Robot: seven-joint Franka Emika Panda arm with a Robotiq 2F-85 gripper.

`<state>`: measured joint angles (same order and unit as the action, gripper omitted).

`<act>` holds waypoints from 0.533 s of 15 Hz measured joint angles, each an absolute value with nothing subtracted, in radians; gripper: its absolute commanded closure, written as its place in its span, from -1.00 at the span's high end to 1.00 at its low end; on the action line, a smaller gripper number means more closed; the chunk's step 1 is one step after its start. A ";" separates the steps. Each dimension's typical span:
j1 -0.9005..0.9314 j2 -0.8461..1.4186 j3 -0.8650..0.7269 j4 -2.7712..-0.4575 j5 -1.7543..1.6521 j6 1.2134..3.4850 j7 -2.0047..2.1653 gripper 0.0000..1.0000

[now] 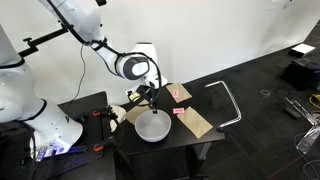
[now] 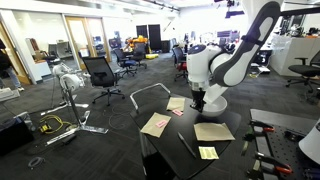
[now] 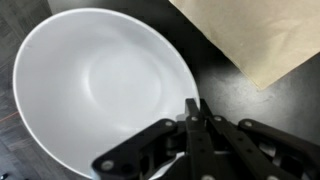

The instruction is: Move the grey bowl to the left

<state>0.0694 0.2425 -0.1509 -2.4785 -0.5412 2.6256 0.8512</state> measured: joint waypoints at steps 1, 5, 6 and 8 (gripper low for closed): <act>0.075 0.239 -0.150 -2.474 -0.537 2.627 0.851 -0.98; 0.091 0.220 -0.133 -2.455 -0.510 2.636 0.848 -0.98; 0.091 0.217 -0.122 -2.450 -0.495 2.643 0.844 -0.98; 0.094 0.217 -0.099 -2.442 -0.467 2.666 0.823 -0.98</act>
<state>0.0937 0.2165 -0.0985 -2.4418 -0.4666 2.6658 0.8228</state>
